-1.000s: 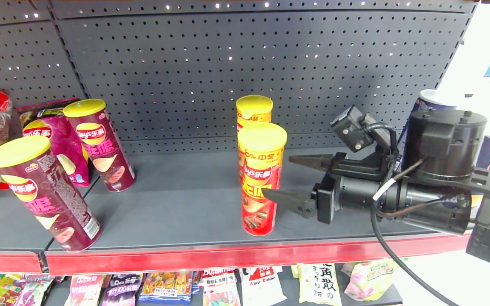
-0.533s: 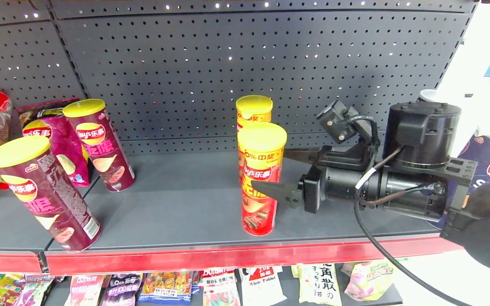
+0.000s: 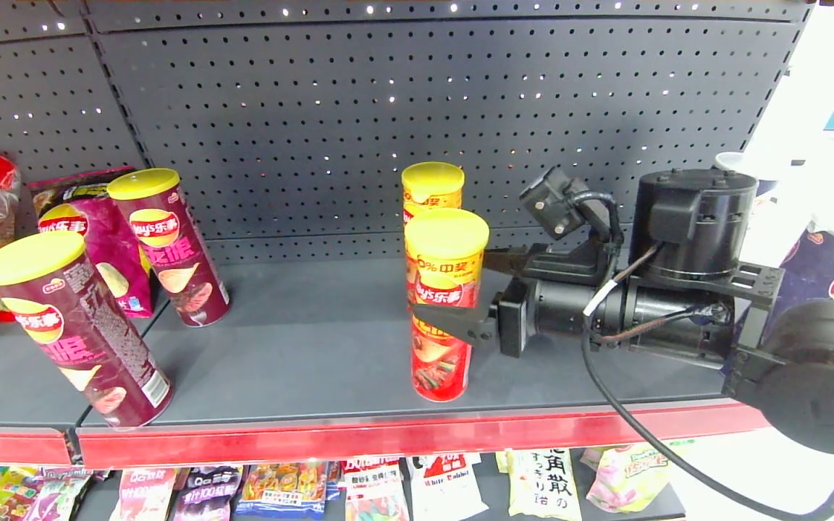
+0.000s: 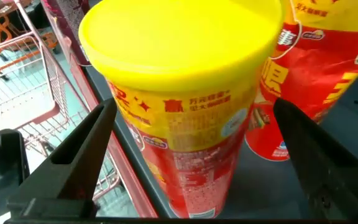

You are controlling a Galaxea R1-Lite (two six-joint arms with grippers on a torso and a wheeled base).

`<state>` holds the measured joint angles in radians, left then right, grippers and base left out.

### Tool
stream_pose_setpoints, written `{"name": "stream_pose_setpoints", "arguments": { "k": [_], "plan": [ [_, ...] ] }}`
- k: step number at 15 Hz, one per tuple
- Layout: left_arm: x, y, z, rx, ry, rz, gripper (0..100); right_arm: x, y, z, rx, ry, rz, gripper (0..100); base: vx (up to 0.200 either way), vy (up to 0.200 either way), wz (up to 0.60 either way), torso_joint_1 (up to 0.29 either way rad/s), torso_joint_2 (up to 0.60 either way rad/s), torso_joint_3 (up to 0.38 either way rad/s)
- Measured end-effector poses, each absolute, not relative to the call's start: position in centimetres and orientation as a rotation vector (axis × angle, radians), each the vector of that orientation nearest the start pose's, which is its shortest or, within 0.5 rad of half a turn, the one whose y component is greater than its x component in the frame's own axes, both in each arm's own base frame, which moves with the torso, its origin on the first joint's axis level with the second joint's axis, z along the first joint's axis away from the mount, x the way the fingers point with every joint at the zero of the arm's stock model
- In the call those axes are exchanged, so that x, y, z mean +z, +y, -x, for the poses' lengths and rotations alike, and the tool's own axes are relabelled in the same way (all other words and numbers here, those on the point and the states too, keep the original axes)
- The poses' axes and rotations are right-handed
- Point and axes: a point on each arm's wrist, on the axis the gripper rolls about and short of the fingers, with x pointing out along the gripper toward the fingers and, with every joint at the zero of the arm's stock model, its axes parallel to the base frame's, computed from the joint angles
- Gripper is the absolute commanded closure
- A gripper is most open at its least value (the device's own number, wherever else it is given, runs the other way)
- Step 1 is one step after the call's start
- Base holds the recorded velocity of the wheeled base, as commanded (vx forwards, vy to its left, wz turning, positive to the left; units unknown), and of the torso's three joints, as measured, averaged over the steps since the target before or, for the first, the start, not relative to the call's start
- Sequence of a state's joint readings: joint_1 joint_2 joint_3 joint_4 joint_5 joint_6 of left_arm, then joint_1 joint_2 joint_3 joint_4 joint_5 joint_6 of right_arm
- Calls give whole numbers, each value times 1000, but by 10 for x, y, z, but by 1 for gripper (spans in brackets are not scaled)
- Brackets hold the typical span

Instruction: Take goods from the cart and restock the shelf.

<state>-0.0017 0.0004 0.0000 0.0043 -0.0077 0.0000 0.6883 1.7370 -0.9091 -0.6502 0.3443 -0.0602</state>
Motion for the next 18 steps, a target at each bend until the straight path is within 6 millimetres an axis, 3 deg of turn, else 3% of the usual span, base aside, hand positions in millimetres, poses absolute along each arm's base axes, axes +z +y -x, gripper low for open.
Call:
{"name": "stream_pose_setpoints", "arguments": {
  "k": [6,7,14,18],
  "plan": [
    [75,0,23,-9,5,0,0,199,218,-249,1039,152,85,0,0,0,0,0,0,0],
    [75,0,23,-9,4,0,0,198,219,-249,1039,153,87,100,0,0,0,0,0,0],
    [75,0,23,-9,4,0,0,197,222,-244,1069,152,92,100,0,0,0,0,0,0],
    [75,0,23,-9,4,0,0,210,225,-235,1233,105,73,100,0,0,0,0,0,0]
  ]
}}
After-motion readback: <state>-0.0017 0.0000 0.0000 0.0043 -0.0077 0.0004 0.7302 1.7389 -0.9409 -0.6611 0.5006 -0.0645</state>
